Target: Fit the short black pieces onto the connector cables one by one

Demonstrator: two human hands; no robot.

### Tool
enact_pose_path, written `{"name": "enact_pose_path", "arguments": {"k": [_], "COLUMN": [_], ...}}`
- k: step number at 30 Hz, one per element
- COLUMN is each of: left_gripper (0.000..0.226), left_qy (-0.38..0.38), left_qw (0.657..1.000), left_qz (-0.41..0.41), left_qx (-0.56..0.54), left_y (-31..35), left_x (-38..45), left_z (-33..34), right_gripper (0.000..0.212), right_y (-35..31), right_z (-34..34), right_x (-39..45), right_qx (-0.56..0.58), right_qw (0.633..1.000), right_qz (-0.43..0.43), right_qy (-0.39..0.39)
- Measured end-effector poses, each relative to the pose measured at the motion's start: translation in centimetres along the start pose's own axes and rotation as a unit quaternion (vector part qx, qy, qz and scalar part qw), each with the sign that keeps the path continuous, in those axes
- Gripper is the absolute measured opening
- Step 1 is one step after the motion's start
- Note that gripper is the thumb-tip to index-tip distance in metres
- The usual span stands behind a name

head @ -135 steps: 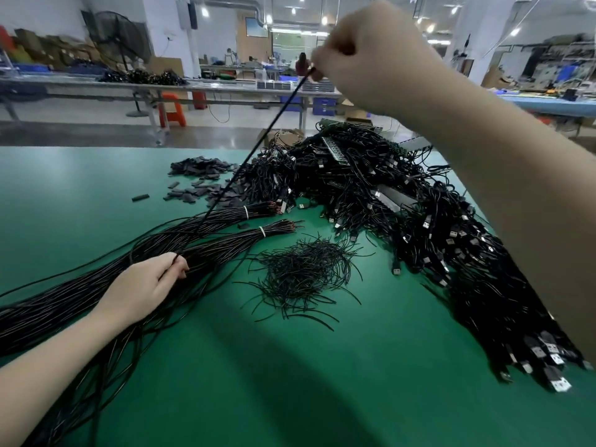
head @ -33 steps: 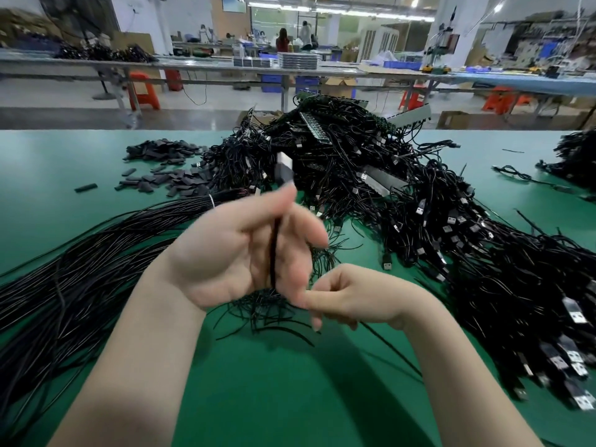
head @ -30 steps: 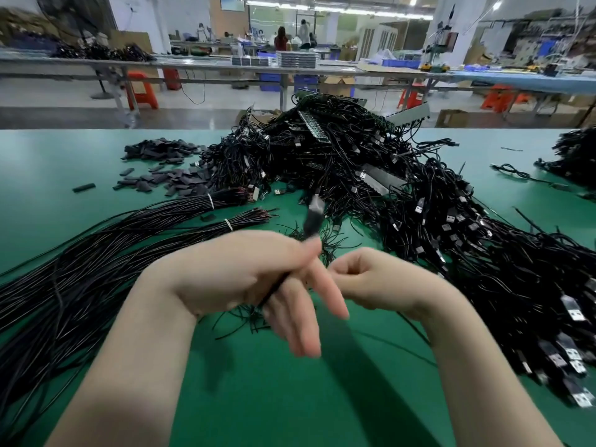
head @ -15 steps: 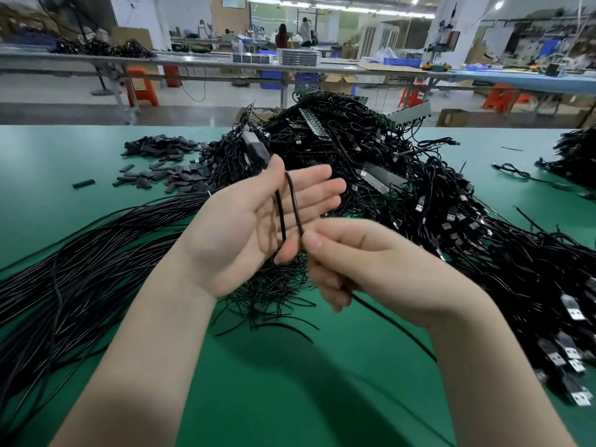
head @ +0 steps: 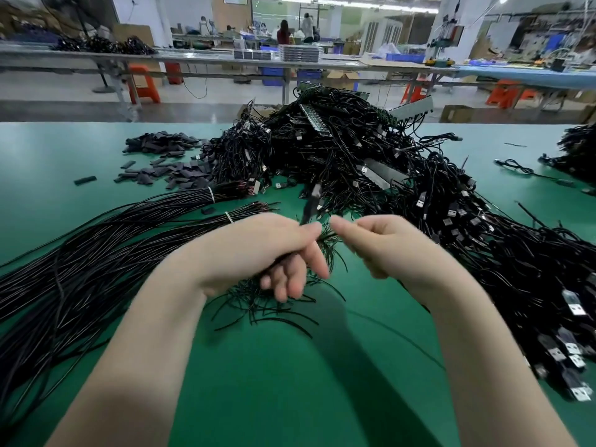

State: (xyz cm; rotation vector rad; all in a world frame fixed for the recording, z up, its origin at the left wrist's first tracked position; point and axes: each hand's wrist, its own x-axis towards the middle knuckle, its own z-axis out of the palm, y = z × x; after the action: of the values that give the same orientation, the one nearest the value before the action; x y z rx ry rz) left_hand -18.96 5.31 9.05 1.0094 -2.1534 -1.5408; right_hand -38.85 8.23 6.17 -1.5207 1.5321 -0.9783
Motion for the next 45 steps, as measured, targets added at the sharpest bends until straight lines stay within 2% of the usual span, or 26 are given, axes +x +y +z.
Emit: {"name": "enact_pose_path", "arguments": {"k": [2, 4, 7, 9, 11, 14, 16, 18, 21, 23, 25, 27, 29, 31, 33, 40, 45], "left_gripper": [0.042, 0.04, 0.044, 0.048, 0.049, 0.046, 0.044, 0.042, 0.043, 0.041, 0.04, 0.048, 0.035, 0.035, 0.037, 0.045, 0.045], "left_qy": [0.018, 0.072, 0.139, 0.127, 0.094, 0.061, 0.016, -0.022, -0.031, -0.031, 0.011, 0.098, 0.136, 0.111, 0.073, 0.071, 0.077], "left_qw": [1.0, 0.994, 0.948, 0.898, 0.866, 0.871, 0.889, 0.93, 0.994, 0.999, 1.0, 0.994, 0.976, 0.947, 0.915, 0.879, 0.857], "left_qz": [-0.016, 0.008, 0.093, 0.148, 0.186, 0.199, 0.209, 0.194, 0.071, -0.011, -0.013, 0.041, 0.105, 0.139, 0.155, 0.194, 0.212], "left_qx": [0.008, -0.081, -0.272, -0.395, -0.455, -0.444, -0.408, -0.312, -0.072, 0.032, 0.023, -0.035, -0.136, -0.268, -0.365, -0.43, -0.463], "left_y": [-0.1, -0.2, 0.1, 0.8, 1.3, 1.8, 1.9, 1.6, 0.9, 1.0, 0.9, 0.5, 0.6, 0.8, 1.2, 1.5, 1.6], "left_x": [0.6, 1.2, 1.5, 1.0, 0.2, -0.8, -1.3, -1.5, -0.8, -0.2, 0.4, 0.7, 0.6, 0.4, 0.0, 0.2, -0.2], "left_z": [0.6, 1.0, 0.6, 0.0, -0.3, -0.3, -0.5, -0.7, -0.1, 0.7, 1.2, 1.0, 0.6, 0.2, 0.0, -0.3, -0.1], "right_gripper": [0.043, 0.036, 0.034, 0.028, 0.03, 0.042, 0.052, 0.058, 0.057, 0.053, 0.04, 0.031, 0.028, 0.026, 0.03, 0.033, 0.036], "right_y": [-1.3, -2.7, -3.6, -3.1, -1.9, -0.1, 0.6, 0.7, -0.1, -1.3, -2.9, -4.2, -4.8, -4.8, -4.6, -3.5, -2.9], "right_z": [0.1, 0.7, 1.2, 1.5, 1.8, 2.2, 2.0, 1.5, 0.6, 0.5, 1.0, 1.7, 2.0, 2.1, 2.1, 1.8, 2.7], "right_x": [-0.5, -1.2, -2.0, -1.9, -1.4, -0.6, 0.0, 0.2, 0.0, -0.4, -1.1, -1.9, -2.5, -2.6, -2.5, -2.0, -1.7], "right_qx": [0.021, 0.065, 0.19, 0.223, 0.186, 0.073, -0.046, -0.124, -0.068, -0.021, 0.003, 0.055, 0.125, 0.148, 0.139, 0.189, 0.101], "right_qw": [0.998, 0.993, 0.967, 0.944, 0.938, 0.956, 0.978, 0.989, 0.994, 0.991, 0.988, 0.985, 0.976, 0.971, 0.974, 0.961, 0.963], "right_qz": [-0.046, -0.095, -0.134, -0.109, -0.06, 0.016, 0.05, 0.041, -0.031, -0.088, -0.129, -0.159, -0.174, -0.169, -0.145, -0.114, -0.085], "right_qy": [0.032, 0.019, -0.107, -0.215, -0.287, -0.285, -0.199, -0.075, 0.076, 0.101, 0.089, 0.042, -0.03, -0.082, -0.102, -0.165, -0.237]}}
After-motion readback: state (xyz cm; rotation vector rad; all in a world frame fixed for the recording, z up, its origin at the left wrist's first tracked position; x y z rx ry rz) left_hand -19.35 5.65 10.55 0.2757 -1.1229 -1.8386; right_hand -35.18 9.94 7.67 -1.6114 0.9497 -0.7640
